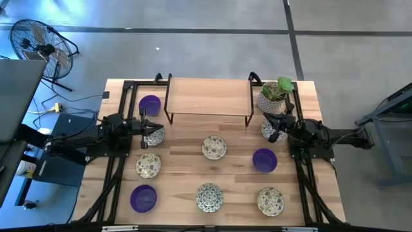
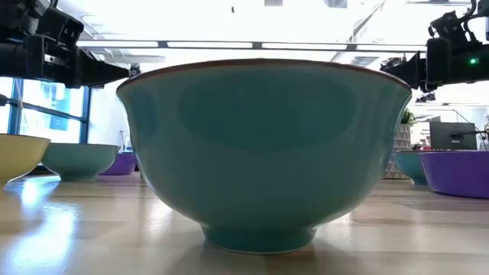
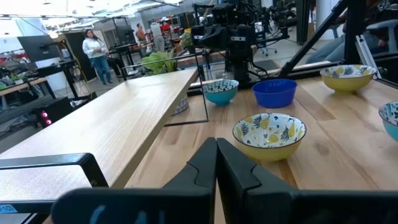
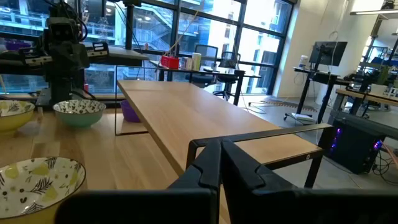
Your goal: Pick & Place Mini bowls
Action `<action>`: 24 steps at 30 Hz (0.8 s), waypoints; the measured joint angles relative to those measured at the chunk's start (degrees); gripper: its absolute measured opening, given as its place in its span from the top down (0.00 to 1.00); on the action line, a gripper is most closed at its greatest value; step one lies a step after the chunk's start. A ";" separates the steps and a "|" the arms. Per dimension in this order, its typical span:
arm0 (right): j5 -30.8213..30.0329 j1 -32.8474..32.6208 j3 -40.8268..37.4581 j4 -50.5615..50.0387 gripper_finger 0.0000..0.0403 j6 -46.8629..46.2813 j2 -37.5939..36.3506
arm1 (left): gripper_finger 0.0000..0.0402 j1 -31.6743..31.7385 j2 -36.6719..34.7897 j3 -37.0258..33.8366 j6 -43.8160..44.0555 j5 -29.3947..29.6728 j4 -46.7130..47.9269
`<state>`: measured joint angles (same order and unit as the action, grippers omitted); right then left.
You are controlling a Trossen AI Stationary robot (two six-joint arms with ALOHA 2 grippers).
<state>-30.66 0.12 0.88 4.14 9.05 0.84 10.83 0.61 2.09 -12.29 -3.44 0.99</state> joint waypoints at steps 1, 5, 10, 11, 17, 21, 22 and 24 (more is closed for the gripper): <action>0.01 0.00 0.01 0.00 1.00 -0.01 0.00 | 1.00 0.00 0.01 0.00 -0.02 0.00 0.00; 0.01 0.00 0.01 0.00 1.00 -0.01 0.00 | 1.00 0.01 0.00 0.00 -0.01 0.01 0.00; 0.01 0.00 0.01 0.00 1.00 -0.01 0.00 | 1.00 0.00 0.00 0.00 -0.01 0.00 0.00; -0.01 0.00 0.01 0.00 1.00 -0.01 0.00 | 1.00 0.00 0.00 0.00 -0.01 0.00 0.00; 0.01 0.00 -0.01 0.05 1.00 -0.01 0.00 | 1.00 0.00 -0.01 0.00 -0.01 0.00 0.00; 1.69 0.00 -0.19 1.41 1.00 -3.43 0.00 | 1.00 0.00 -0.01 0.00 -0.02 0.01 0.00; 2.70 0.00 -0.19 2.00 1.00 -5.68 0.00 | 1.00 0.02 -0.01 0.00 -0.02 0.02 0.00; 2.17 0.09 -0.19 4.01 1.00 -6.95 0.00 | 1.00 0.02 -0.01 0.00 -0.02 0.02 -0.04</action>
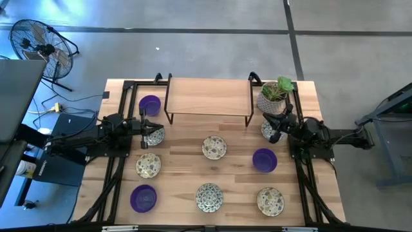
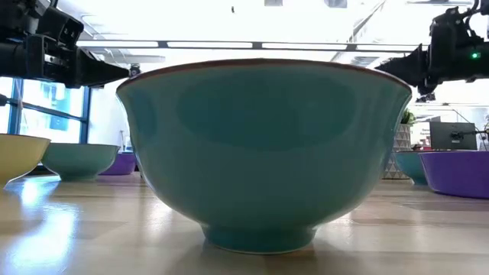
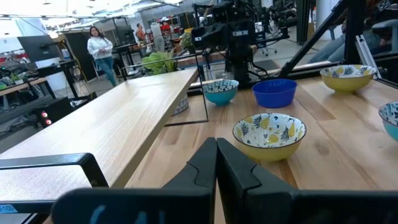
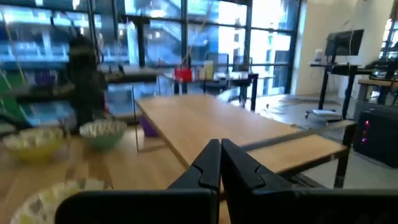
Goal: Pick & Place Mini bowls
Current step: Put the top right blue bowl on the shelf
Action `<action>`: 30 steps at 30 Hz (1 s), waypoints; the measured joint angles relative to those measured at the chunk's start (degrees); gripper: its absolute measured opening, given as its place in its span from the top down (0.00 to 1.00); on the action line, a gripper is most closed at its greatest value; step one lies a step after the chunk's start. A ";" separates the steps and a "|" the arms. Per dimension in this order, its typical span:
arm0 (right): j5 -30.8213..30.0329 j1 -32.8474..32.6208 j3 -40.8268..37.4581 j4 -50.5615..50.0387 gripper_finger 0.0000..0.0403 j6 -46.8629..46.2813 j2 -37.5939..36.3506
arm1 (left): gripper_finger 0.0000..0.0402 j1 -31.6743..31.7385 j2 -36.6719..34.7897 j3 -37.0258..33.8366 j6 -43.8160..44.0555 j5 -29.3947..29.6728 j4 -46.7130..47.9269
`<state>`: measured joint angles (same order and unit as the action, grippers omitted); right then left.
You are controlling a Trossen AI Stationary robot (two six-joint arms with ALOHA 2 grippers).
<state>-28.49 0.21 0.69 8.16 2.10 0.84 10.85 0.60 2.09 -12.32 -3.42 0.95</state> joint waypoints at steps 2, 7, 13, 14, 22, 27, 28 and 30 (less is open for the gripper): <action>-1.01 0.11 0.00 2.90 1.00 -2.02 -0.04 | 1.00 0.00 0.00 0.00 0.00 0.00 0.02; -0.42 0.10 0.02 8.76 1.00 -8.74 -0.04 | 1.00 0.00 0.00 0.00 0.00 0.11 0.07; -1.02 0.26 0.11 10.26 1.00 -7.16 -0.04 | 1.00 0.00 0.00 0.11 -0.02 0.36 1.12; -0.73 0.28 0.11 10.59 1.00 -6.55 -0.04 | 1.00 0.00 0.00 0.11 0.00 0.53 1.15; 4.94 0.01 0.11 11.04 1.00 -1.43 0.02 | 1.00 0.00 0.00 0.13 -1.34 6.25 1.33; 5.49 0.03 0.13 11.00 1.00 -0.56 1.26 | 1.00 0.00 0.00 0.13 -3.93 6.77 1.38; 5.47 0.01 0.13 11.00 1.00 -0.56 1.75 | 1.00 0.00 0.00 0.13 -3.93 6.80 1.34; 4.54 0.01 0.15 11.00 1.00 -0.63 2.99 | 1.00 0.00 0.00 0.11 -4.91 6.91 1.03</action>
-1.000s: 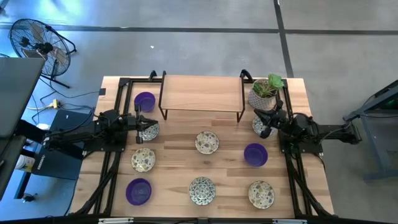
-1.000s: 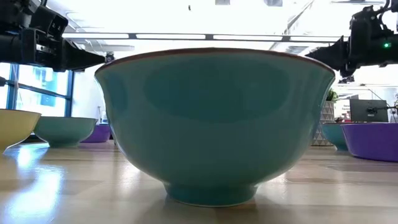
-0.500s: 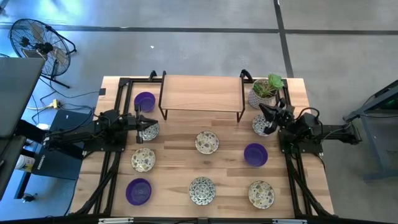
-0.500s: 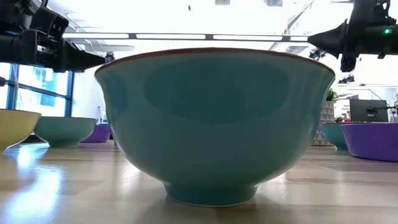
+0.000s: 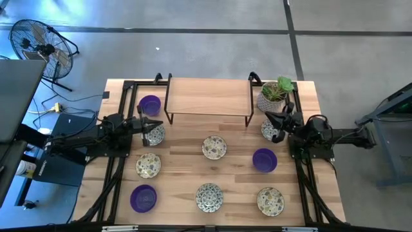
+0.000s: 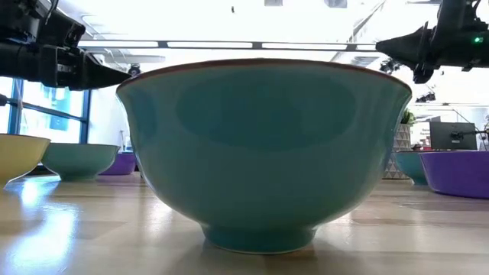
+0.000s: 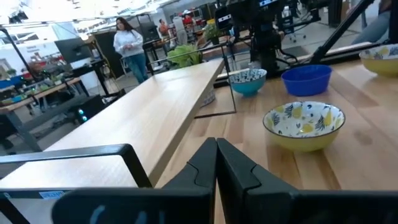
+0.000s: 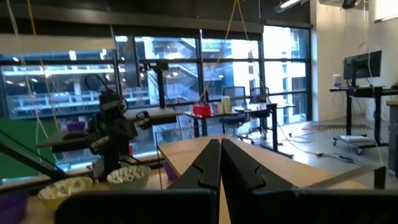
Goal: Pick & Place Mini bowls
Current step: Put the top right blue bowl on the shelf
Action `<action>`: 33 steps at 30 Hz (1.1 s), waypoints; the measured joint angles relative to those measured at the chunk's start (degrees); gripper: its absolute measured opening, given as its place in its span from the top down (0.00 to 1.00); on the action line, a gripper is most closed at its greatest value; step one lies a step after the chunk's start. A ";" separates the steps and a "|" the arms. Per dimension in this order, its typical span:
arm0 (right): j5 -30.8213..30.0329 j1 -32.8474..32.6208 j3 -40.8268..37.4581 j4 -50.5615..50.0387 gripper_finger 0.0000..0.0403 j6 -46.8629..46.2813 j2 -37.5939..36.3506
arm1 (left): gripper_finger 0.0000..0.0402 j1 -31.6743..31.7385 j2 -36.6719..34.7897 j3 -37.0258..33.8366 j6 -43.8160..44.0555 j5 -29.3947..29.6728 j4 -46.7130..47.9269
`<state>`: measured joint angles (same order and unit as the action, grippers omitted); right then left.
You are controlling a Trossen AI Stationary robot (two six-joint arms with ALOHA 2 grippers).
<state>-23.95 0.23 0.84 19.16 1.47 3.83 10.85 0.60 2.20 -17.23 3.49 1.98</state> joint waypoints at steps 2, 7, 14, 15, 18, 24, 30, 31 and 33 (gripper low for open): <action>-1.55 0.02 0.02 -0.03 1.00 -0.85 1.48 | 1.00 0.00 0.00 -0.07 -2.98 0.32 -0.52; -3.84 0.00 2.18 -1.95 1.00 -5.15 7.12 | 1.00 0.00 0.00 -0.14 -8.31 0.82 -0.96; -5.25 -0.56 8.05 -6.36 1.00 -10.62 20.44 | 1.00 0.00 0.00 -0.17 -11.04 0.87 -1.18; -5.84 -1.01 8.97 -6.66 1.00 -11.16 22.51 | 1.00 0.00 0.00 -0.17 -11.07 0.87 -1.19; -7.59 -3.02 12.26 -7.53 1.00 -12.13 28.21 | 1.00 0.00 0.00 -0.17 -11.05 0.87 -1.23; -11.65 -8.24 19.54 -16.35 1.00 -16.00 35.57 | 1.00 0.00 0.00 -0.17 -11.13 0.22 -1.23; -13.35 -14.84 23.81 -26.56 1.00 -23.69 37.90 | 1.00 0.00 0.00 -0.17 -12.53 -0.23 -1.06; -13.69 -16.09 24.12 -27.57 1.00 -24.84 38.06 | 1.00 0.00 0.00 -0.17 -12.53 -0.39 -1.04; -14.58 -18.54 24.64 -29.94 1.00 -27.16 38.35 | 1.00 0.00 0.00 -0.17 -12.53 -0.82 -1.00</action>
<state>-38.53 -18.31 25.48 -10.78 -25.68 42.18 10.85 0.60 2.02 -29.76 2.66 0.99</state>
